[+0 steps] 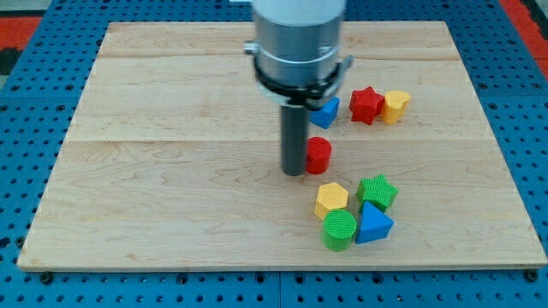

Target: Keep red circle on bottom left to blue cube

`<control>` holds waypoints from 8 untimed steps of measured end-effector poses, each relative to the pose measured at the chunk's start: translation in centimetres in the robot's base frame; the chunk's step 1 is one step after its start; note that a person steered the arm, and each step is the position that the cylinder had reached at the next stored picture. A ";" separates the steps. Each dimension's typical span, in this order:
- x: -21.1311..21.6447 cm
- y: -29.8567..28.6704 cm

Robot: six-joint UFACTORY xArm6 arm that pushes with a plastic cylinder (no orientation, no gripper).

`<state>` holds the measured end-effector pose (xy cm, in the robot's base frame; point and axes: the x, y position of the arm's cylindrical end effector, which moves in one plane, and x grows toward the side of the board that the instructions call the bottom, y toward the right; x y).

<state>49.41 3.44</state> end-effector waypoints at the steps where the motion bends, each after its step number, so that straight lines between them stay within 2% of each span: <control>1: 1.6 2.0; 2: -1.0 4.1; 3: -7.3 3.8; 4: -7.8 3.7; 6: -8.5 -2.1; 8: -9.2 -3.1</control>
